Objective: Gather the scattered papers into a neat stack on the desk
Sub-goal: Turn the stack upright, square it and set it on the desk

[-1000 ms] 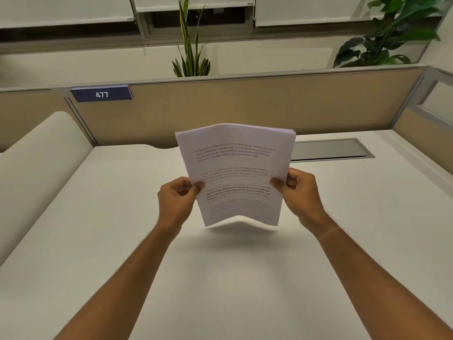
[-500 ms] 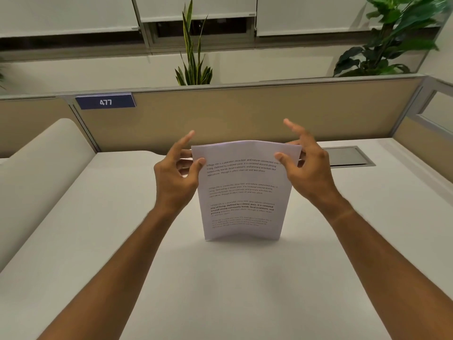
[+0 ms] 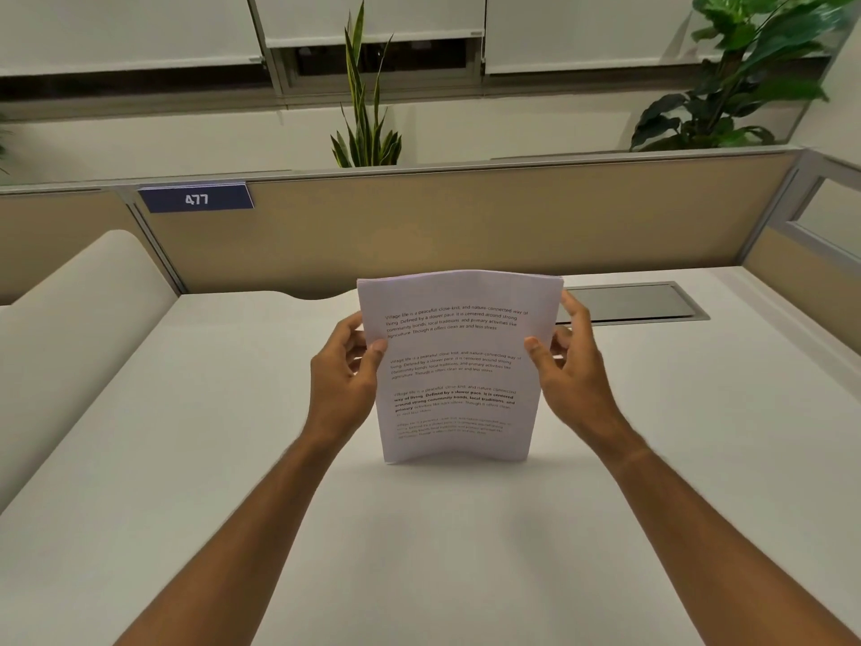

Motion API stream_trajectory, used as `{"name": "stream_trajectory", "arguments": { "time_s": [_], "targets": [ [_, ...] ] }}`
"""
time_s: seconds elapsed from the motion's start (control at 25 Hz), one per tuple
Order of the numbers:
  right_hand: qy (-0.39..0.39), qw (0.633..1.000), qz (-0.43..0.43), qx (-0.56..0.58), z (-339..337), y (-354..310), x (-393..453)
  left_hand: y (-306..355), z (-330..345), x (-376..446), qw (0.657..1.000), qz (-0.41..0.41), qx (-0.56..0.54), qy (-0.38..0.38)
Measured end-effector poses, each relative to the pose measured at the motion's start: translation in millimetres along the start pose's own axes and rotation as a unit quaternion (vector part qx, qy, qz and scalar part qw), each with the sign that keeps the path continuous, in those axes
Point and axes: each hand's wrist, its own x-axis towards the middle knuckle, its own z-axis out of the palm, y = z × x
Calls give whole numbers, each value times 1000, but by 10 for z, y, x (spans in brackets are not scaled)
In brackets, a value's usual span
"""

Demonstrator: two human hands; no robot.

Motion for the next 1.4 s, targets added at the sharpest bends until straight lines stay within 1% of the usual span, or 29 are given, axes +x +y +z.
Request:
{"name": "stream_trajectory", "arguments": {
  "time_s": [0.2, 0.32, 0.48, 0.6, 0.76, 1.0, 1.2, 1.4],
  "targets": [
    [-1, 1000, -5, 12, 139, 72, -8, 12, 71, -16, 999, 1, -21, -25],
    [-6, 1000, -9, 23, 155, 66, 1, 7, 75, -23, 999, -7, -27, -25],
    [-14, 999, 24, 28, 83, 260, -106, -189, 68, -124, 999, -26, -15, -30],
    [-32, 996, 78, 31, 89, 543, -277, -406, 119, -279, 997, -75, -18, -30],
    [-32, 991, 131, 13, 164, 824, -425, -608, 223, -436, 990, -139, -28, -21],
    [6, 989, 147, -20, 180, 1006, -386, -731, 354, -473, 985, -172, -14, 23],
    [19, 988, 150, -28, 221, 953, 24, -819, 396, -124, 968, -242, -12, 60],
    [-24, 974, 224, -12, 358, 1090, 528, -996, 439, 369, 944, -320, 23, 74]
  ]
}}
